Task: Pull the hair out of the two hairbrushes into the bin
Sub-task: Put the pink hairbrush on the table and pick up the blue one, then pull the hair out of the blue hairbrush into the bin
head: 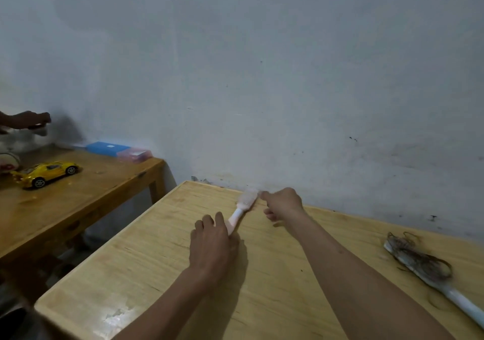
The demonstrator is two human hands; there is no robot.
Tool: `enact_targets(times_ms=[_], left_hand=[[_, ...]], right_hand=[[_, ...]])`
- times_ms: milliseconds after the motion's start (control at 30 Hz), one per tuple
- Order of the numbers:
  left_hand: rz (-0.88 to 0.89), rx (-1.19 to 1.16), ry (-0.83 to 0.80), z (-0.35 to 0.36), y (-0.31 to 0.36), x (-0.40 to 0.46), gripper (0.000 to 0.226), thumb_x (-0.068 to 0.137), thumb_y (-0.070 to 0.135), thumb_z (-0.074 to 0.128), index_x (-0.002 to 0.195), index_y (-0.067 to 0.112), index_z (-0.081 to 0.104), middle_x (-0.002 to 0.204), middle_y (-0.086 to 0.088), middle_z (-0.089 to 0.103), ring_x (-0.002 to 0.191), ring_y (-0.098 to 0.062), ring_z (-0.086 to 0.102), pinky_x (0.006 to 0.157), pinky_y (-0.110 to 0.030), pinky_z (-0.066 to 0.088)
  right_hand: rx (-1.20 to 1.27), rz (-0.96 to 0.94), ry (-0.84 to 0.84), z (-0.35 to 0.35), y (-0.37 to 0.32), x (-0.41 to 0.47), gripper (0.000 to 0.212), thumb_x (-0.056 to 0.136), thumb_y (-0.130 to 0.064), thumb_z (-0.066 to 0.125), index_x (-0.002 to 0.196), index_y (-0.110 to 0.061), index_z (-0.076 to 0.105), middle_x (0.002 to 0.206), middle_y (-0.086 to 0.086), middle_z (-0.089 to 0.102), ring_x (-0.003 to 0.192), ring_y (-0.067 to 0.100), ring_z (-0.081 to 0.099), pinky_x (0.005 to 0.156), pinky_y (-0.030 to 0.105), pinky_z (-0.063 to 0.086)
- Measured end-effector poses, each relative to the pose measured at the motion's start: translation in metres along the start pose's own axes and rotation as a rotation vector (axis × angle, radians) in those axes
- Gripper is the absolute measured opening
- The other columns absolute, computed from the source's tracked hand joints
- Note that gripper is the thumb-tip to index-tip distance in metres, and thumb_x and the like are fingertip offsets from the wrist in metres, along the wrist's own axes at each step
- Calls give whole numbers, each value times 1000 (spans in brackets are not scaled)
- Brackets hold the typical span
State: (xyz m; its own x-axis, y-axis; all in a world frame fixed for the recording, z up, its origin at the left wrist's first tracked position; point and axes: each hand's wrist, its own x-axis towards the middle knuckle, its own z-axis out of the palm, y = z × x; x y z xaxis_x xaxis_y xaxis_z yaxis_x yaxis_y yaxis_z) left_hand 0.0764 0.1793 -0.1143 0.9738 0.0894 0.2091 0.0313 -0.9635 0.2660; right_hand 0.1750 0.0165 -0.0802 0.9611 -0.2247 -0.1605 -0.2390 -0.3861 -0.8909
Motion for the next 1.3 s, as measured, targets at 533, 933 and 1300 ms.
enact_targets(times_ms=[533,933,1300], left_hand=[[520,-254,-274,33,270,-158,71,93,69,40,124,7,58,122,-13,61,111,-31,57,79,-38,42],[277,-428,-320,55,322,-160,60,91,44,60,132,2,50,119,-11,65,106,-27,63,87,-36,49],[-246,-1281,-200,4,218,-121,14,101,25,45,108,15,51,92,-8,63,79,-27,65,68,-42,55]], right_hand=[[-867,130,-105,-265,74,-68,80,78,-65,76,131,-5,64,133,12,63,112,31,64,91,46,60],[-695,118,-69,-255,89,-78,46,69,-26,83,104,3,75,99,18,77,85,29,77,67,46,66],[-334,-61,-85,-179,-5,-106,46,76,-23,85,108,8,72,102,24,77,70,30,72,75,46,66]])
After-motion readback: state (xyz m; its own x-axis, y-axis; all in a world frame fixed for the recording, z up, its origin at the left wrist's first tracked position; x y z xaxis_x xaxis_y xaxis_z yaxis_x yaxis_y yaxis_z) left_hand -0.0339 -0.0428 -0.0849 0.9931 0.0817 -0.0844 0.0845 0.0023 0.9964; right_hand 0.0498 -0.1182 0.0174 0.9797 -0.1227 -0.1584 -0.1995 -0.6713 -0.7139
